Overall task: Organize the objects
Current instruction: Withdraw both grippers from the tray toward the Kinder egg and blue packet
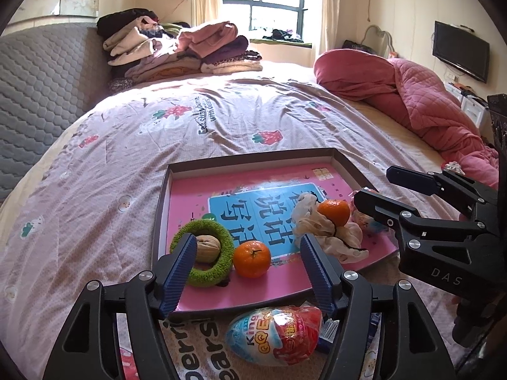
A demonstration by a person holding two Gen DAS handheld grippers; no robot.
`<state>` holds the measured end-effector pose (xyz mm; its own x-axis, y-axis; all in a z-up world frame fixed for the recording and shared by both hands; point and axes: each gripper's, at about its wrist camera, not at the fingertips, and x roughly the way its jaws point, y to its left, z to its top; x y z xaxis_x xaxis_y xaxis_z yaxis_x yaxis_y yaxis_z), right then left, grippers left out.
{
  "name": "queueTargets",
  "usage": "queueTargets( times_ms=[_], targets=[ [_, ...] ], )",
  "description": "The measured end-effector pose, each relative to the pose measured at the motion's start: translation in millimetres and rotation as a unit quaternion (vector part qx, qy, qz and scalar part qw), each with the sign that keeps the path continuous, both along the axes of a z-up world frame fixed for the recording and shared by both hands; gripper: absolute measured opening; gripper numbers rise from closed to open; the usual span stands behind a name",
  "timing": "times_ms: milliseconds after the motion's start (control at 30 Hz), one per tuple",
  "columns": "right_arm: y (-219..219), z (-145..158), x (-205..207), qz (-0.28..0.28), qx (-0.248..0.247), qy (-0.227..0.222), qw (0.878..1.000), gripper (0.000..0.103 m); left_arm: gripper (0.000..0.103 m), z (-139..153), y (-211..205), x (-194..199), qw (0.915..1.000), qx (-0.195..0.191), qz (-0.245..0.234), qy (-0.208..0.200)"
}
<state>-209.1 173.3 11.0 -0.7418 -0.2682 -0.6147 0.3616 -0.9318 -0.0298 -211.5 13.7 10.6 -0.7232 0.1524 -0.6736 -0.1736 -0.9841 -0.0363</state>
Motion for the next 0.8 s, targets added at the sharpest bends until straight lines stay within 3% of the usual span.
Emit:
queueTargets(
  times_ms=[800],
  targets=[
    [8.2, 39.5, 47.9, 0.005, -0.043, 0.032, 0.999, 0.058, 0.071, 24.1, -3.5, 42.1, 0.9997, 0.009, 0.006, 0.020]
  ],
)
